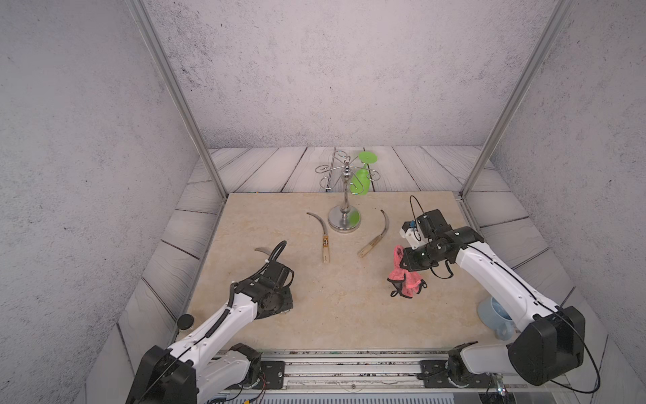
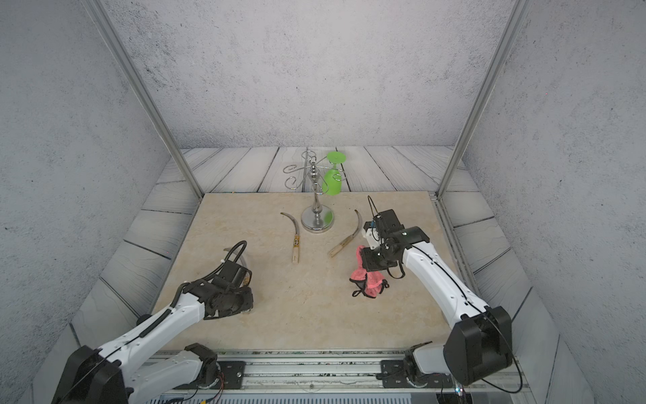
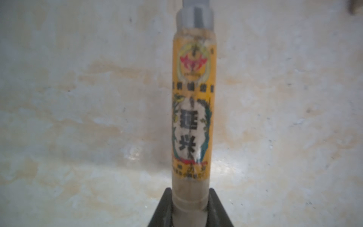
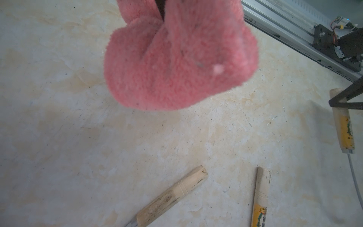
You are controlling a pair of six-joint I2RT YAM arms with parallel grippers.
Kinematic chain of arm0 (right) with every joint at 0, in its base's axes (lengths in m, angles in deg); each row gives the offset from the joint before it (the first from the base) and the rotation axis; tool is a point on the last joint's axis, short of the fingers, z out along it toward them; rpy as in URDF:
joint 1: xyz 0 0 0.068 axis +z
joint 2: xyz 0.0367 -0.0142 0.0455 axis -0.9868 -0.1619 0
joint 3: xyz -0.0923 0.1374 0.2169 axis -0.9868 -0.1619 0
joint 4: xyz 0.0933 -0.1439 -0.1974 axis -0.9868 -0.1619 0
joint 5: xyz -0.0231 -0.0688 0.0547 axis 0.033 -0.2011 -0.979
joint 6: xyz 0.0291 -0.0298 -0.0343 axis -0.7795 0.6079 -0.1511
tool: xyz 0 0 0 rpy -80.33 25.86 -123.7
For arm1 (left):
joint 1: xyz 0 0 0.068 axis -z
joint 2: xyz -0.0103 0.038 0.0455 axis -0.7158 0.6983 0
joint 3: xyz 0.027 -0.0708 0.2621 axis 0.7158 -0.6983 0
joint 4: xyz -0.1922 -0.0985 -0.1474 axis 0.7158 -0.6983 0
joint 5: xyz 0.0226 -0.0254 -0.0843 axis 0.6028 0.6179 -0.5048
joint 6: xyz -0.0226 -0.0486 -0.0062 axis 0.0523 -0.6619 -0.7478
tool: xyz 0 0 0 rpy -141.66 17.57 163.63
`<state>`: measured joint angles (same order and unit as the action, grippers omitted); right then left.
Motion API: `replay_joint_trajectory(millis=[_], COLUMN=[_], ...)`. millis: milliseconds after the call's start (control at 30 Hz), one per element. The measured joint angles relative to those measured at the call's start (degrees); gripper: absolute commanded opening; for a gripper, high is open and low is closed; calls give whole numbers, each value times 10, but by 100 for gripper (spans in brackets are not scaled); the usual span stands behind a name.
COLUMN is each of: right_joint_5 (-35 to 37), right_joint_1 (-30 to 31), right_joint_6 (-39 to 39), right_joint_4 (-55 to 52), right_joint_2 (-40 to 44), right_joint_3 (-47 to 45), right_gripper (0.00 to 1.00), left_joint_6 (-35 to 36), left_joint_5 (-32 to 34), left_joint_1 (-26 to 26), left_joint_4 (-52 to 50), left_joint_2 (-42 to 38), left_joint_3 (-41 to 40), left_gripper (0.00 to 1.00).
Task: Wipe small sickles with rags
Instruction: Pick up the small sickle from the center of the board, then place the small sickle at the center of the board.
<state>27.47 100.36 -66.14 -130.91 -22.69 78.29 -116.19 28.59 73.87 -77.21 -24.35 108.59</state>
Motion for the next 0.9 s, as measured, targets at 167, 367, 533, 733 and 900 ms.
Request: replay_joint_trajectory(millis=[167,367,533,733,900], right_joint_5=[14,31,37,37,37], right_joint_1=[-2,-11,-33,-60,-66], right_joint_6=[-11,-26,-36,-43,-45], right_joint_4=[-2,-14,-23,-30,-31], right_joint_2=[0,4,23,49,54], right_joint_3=[7,7,4,-3,-5], right_gripper=[16,16,16,16,16], left_joint_6=[14,48,99,164,207], left_joint_5=[-16,-44,-58,-74,-88], left_joint_1=[99,213,283,336,343], left_joint_4=[-12,-1,20,56,91], left_joint_2=[-3,37,110,203,280], left_joint_3=[43,85,126,156,170], left_gripper=[0,0,0,0,0])
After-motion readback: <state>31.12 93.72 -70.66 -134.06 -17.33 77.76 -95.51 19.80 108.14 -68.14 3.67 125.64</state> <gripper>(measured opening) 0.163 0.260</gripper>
